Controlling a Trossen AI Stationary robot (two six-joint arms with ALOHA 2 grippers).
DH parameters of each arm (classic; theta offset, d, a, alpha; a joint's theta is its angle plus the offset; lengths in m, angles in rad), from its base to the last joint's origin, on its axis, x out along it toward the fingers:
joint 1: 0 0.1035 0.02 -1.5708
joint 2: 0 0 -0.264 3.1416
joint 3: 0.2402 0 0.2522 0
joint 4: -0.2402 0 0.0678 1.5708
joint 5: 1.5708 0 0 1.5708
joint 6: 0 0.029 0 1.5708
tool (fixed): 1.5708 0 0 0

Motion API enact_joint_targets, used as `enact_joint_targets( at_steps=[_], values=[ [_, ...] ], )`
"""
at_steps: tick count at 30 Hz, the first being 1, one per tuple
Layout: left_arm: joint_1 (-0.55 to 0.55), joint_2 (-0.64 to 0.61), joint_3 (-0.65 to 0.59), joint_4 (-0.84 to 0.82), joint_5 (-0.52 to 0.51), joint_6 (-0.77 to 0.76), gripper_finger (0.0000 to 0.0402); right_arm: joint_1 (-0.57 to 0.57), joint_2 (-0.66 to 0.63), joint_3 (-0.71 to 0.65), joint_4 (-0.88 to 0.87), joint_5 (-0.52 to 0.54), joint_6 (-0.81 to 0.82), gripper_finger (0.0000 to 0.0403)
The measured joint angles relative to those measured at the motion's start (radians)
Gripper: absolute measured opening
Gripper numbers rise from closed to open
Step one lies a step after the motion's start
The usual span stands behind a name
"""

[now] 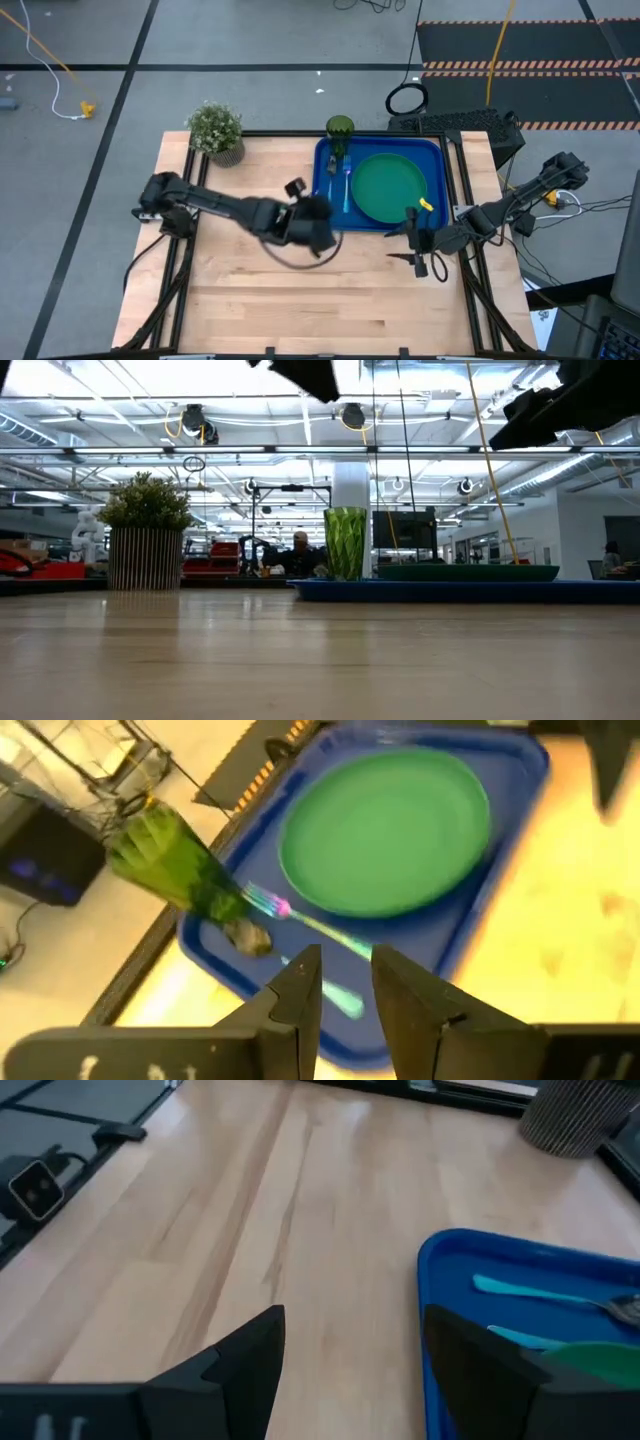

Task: Pick and place plate/cup/fork/spoon on tray
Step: Return to Home Position

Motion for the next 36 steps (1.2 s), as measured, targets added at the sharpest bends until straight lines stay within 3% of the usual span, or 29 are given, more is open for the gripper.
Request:
enact_joint_targets(
  at_steps=[5, 8, 12, 16, 20, 25, 29, 36],
  values=[
    [-0.060, -0.112, -0.262, 0.233, 0.006, 0.024, 0.0094, 0.011, 0.000, -0.001, 0.015, 0.024, -0.028, 0.0223],
    [-0.081, -0.160, -0.426, 0.485, 0.048, 0.101, 0.0094, 0.011, 0.000, -0.001, 0.037, 0.024, -0.069, 0.0202],
    [-0.097, -0.188, -0.621, 0.822, 0.137, 0.196, 0.0094, 0.011, 0.000, -0.001, 0.060, 0.026, -0.132, 0.0147],
    [-0.105, -0.202, -0.733, 1.024, 0.214, 0.247, 0.0094, 0.011, 0.000, -0.008, 0.103, 0.026, -0.189, 0.0075],
    [-0.114, -0.199, -0.794, 1.101, 0.248, 0.251, 0.0094, 0.011, -0.001, -0.071, 0.267, 0.027, -0.240, 0.0009],
    [-0.122, -0.202, -0.825, 1.129, 0.251, 0.253, 0.0094, 0.010, -0.001, -0.196, 0.479, 0.027, -0.272, 0.0007],
    [-0.121, -0.202, -0.825, 1.142, 0.257, 0.297, 0.0094, 0.011, -0.025, -0.263, 0.541, 0.015, -0.297, 0.0002],
    [-0.122, -0.202, -0.825, 1.143, 0.259, 0.299, 0.0094, -0.009, -0.136, -0.343, 0.570, -0.153, -0.298, 0.0000]
  ],
)
